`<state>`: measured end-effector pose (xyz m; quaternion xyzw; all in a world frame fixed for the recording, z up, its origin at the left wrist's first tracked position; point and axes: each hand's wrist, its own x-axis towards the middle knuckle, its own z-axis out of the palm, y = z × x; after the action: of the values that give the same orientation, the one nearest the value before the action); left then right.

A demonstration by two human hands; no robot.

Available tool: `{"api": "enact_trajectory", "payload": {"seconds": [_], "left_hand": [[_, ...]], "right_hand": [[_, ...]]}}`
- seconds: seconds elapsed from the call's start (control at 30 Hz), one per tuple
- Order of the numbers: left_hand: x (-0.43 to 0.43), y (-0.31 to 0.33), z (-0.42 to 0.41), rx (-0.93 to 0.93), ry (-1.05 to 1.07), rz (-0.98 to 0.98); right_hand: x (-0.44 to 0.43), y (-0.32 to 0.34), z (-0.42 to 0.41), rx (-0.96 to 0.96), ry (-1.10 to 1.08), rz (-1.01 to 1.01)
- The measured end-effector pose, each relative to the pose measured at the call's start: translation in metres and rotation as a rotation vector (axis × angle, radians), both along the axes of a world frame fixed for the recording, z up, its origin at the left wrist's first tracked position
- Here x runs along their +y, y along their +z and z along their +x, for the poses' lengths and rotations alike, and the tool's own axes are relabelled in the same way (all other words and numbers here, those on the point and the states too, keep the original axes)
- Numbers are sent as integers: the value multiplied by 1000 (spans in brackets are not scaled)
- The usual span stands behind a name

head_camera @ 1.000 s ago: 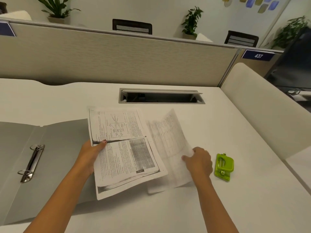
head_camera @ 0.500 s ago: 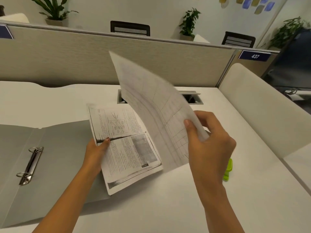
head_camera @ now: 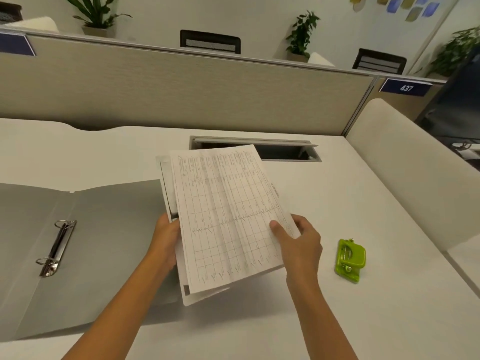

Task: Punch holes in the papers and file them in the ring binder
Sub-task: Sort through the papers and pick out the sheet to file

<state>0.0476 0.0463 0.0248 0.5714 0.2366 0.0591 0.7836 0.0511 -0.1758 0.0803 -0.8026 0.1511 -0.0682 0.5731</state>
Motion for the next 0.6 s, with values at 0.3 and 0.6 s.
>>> {"api": "enact_trajectory", "payload": {"seconds": [0.3,0.6], "left_hand": [[2,-1,1,10,-51,-45],[-10,10,1,-28,-77,-91]], "right_hand": [[-8,-17,15,59,12,-504],[-12,-23,24,170,287,-315]]}}
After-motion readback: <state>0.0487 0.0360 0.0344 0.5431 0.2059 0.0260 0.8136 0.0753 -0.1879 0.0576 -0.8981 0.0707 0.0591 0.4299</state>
